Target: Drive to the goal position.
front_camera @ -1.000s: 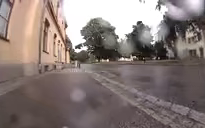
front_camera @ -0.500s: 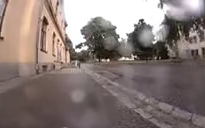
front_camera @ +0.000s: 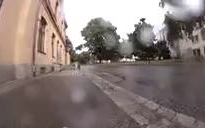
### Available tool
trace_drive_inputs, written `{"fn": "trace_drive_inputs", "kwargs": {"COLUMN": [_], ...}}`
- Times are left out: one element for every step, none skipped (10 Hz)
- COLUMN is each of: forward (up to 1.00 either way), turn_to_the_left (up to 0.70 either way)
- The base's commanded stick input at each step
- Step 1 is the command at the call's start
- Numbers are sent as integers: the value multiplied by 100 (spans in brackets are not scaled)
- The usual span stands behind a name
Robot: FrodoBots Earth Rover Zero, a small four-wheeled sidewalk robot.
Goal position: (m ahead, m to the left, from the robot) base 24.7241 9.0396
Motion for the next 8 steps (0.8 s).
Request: {"fn": "trace_drive_inputs", "kwargs": {"forward": [85,85,85,85,85,85,85,85], "turn_to_the_left": [0,0,0,0,0,0,0,0]}}
